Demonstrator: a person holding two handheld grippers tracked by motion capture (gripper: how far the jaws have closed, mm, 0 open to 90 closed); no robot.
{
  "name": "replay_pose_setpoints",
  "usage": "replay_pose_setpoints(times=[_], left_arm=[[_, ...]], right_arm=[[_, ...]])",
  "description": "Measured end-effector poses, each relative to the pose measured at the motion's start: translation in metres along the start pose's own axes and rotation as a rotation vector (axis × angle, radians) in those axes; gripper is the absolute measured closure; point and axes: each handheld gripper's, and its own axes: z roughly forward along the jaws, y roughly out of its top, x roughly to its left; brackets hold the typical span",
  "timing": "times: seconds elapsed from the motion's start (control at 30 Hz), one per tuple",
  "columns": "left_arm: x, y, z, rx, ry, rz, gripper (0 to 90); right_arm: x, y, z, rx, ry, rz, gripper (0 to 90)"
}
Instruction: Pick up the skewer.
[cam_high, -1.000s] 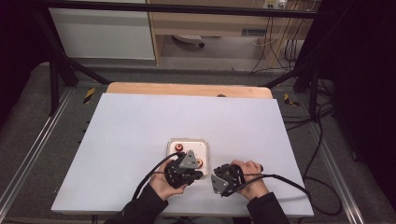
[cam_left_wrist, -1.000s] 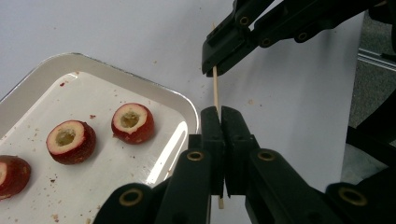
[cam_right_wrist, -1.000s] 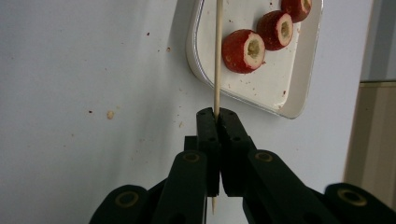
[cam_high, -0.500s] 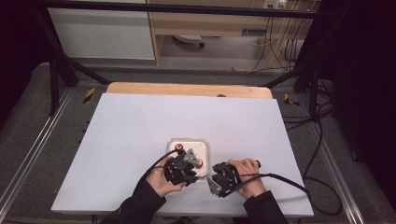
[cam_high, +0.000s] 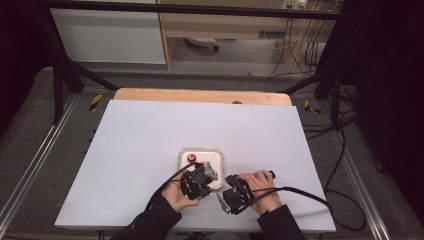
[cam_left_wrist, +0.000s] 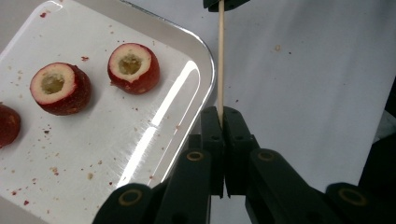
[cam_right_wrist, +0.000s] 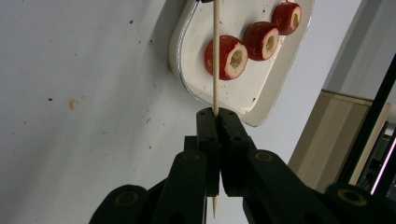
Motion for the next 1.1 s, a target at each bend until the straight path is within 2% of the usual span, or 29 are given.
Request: replay_pose_setpoints(times=[0.07, 0.13, 0.17, 0.2, 0.23, 0.27, 0.3, 0.33, 0.37, 0.43, 0.47, 0.5, 0.6, 0.67, 0.7, 0.77, 0.8, 0.83, 0.87, 0.9, 1.0, 1.1], left_arm=[[0.000, -0.002, 0.000, -0.010, 0.006, -0.001, 88.4], [0.000, -0.006, -0.002, -0.013, 0.025, -0.003, 88.5], [0.000, -0.006, -0.002, -0.013, 0.025, -0.003, 88.5], [0.001, -0.009, -0.003, -0.025, 0.025, -0.009, 88.5], [0.002, -0.011, -0.004, -0.027, 0.031, -0.011, 88.5], [0.003, -0.013, -0.006, -0.031, 0.032, -0.013, 88.5], [0.005, -0.017, -0.008, -0.036, 0.038, -0.019, 88.5], [0.006, -0.019, -0.010, -0.039, 0.039, -0.024, 88.5], [0.007, -0.022, -0.011, -0.044, 0.041, -0.029, 88.5], [0.011, -0.028, -0.015, -0.055, 0.046, -0.037, 88.5], [0.011, -0.031, -0.017, -0.062, 0.050, -0.043, 88.4], [0.012, -0.034, -0.018, -0.063, 0.050, -0.048, 88.5], [0.015, -0.041, -0.020, -0.074, 0.057, -0.060, 88.4], [0.016, -0.047, -0.022, -0.089, 0.068, -0.066, 88.4], [0.016, -0.051, -0.023, -0.103, 0.072, -0.074, 88.4], [0.016, -0.057, -0.026, -0.129, 0.087, -0.084, 88.4], [0.017, -0.061, -0.027, -0.141, 0.093, -0.091, 88.4], [0.018, -0.065, -0.029, -0.153, 0.093, -0.101, 88.4], [0.019, -0.069, -0.030, -0.166, 0.097, -0.109, 88.4], [0.020, -0.073, -0.031, -0.183, 0.102, -0.121, 88.4], [0.023, -0.085, -0.034, -0.224, 0.122, -0.153, 88.4], [0.026, -0.096, -0.037, -0.262, 0.131, -0.183, 88.3]], right_arm=[[0.000, 0.000, -0.001, 0.004, 0.002, 0.040, 86.9], [-0.001, -0.003, -0.002, 0.011, 0.010, 0.111, 80.3], [-0.001, -0.003, -0.002, 0.011, 0.010, 0.111, 80.3], [-0.002, -0.005, -0.002, 0.010, 0.007, 0.137, 75.6], [-0.006, -0.013, -0.003, -0.007, 0.019, 0.257, 68.8], [-0.006, -0.016, -0.003, -0.015, 0.017, 0.303, 65.1], [-0.007, -0.021, -0.004, -0.024, 0.013, 0.368, 61.7], [-0.008, -0.024, -0.005, -0.032, 0.017, 0.410, 59.2], [-0.008, -0.024, -0.005, -0.032, 0.017, 0.410, 59.2], [-0.008, -0.034, -0.004, -0.055, 0.019, 0.525, 54.3], [-0.007, -0.043, -0.003, -0.071, 0.027, 0.604, 51.5], [-0.005, -0.047, -0.002, -0.076, 0.028, 0.650, 50.1], [-0.003, -0.057, 0.001, -0.110, 0.038, 0.766, 45.5], [0.001, -0.065, 0.003, -0.130, 0.052, 0.870, 41.9], [0.001, -0.065, 0.003, -0.130, 0.052, 0.870, 41.9], [0.005, -0.071, 0.005, -0.141, 0.066, 0.956, 38.9], [0.008, -0.076, 0.006, -0.158, 0.081, 1.057, 34.7], [0.008, -0.076, 0.006, -0.158, 0.081, 1.057, 34.7], [0.011, -0.080, 0.006, -0.183, 0.100, 1.149, 32.2], [0.011, -0.080, 0.006, -0.183, 0.100, 1.149, 32.2], [0.013, -0.084, 0.007, -0.205, 0.136, 1.263, 26.1], [0.013, -0.084, 0.008, -0.217, 0.162, 1.320, 20.5]])
